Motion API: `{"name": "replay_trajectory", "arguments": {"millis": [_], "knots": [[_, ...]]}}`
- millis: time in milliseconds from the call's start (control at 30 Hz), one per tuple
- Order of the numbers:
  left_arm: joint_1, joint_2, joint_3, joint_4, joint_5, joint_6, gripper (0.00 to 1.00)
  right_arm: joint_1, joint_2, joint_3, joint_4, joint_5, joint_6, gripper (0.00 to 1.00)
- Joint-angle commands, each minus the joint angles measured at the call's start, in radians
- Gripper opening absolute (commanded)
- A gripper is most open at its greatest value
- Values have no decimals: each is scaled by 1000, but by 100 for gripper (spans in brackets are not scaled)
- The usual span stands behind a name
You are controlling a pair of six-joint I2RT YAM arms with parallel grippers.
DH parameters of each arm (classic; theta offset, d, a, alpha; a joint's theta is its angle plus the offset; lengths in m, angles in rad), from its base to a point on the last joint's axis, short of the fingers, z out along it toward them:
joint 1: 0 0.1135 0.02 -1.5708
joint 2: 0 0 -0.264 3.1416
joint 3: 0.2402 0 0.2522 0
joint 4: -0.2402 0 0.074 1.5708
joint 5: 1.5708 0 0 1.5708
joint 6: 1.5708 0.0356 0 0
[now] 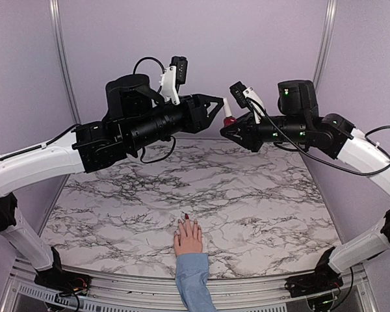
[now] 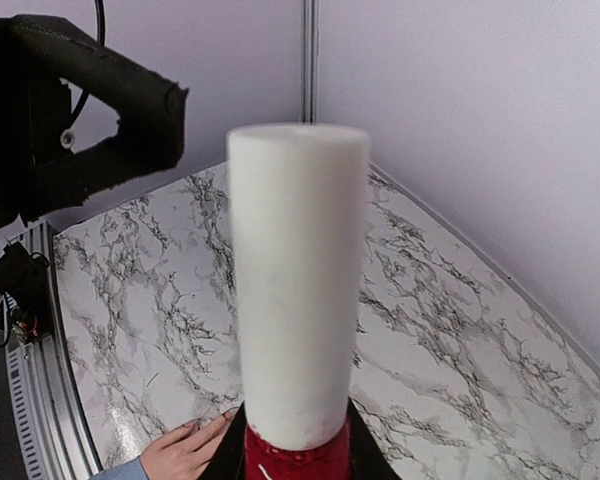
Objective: Paint the nails
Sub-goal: Screw the nail polish bottle cap onto the nail polish bottle.
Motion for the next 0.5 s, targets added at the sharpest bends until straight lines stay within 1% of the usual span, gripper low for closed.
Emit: {"name": "replay_trajectory", "arguments": {"millis": [0,467], "knots": [[-13,39,61,-87,-90,-31,45,7,11,57,-4,63,24,0],[-17,100,105,-97,-100,-18,45,8,46,65,-10,15,5,0]]}}
